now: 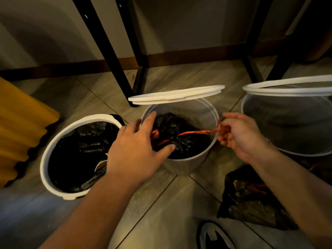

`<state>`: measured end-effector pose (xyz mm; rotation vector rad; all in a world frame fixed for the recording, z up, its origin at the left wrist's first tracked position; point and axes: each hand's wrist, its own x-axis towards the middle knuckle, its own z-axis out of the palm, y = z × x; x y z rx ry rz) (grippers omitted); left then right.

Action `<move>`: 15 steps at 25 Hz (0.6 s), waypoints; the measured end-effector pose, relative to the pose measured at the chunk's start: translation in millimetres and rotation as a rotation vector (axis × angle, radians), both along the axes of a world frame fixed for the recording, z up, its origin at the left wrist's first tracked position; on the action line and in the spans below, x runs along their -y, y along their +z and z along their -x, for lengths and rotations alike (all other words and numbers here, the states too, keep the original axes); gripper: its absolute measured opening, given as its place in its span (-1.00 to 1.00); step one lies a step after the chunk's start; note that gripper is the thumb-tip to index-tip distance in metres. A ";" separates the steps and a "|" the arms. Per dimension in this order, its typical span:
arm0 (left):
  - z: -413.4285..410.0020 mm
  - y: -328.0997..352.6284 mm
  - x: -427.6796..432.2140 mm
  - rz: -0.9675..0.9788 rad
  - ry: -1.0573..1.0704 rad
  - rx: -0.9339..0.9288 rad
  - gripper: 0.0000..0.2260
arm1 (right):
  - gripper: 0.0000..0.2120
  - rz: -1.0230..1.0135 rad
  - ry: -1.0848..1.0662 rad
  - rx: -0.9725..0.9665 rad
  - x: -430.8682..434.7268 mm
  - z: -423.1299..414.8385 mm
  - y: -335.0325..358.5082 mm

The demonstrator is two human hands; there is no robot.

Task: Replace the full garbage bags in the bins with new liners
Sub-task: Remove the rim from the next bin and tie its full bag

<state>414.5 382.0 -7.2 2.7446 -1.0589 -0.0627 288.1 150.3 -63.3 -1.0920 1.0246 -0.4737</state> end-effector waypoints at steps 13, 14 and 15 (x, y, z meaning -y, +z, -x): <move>-9.7 -11.0 36.4 0.374 0.000 -0.455 -0.89 | -0.64 -0.273 0.133 -0.023 -9.7 13.2 -32.5; -5.5 -9.9 32.6 0.471 0.019 -0.551 -0.85 | -0.69 -0.247 0.143 -0.029 -11.0 11.3 -33.5; -1.6 -8.6 28.7 0.536 0.023 -0.592 -0.82 | -0.75 -0.209 0.140 -0.028 -12.4 9.1 -34.2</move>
